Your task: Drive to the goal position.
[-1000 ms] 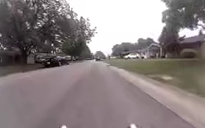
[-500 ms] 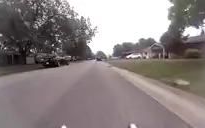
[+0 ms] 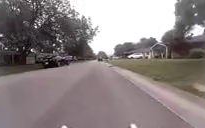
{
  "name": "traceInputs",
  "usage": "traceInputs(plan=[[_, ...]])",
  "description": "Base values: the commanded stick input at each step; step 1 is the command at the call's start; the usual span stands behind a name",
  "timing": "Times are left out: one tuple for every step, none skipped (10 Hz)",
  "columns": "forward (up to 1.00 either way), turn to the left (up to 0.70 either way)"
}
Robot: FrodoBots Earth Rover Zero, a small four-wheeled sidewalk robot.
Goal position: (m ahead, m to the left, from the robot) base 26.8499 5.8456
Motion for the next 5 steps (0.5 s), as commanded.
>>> traceInputs(plan=[[1.0,0.0],[1.0,0.0],[1.0,0.0],[1.0,0.0],[1.0,0.0]])
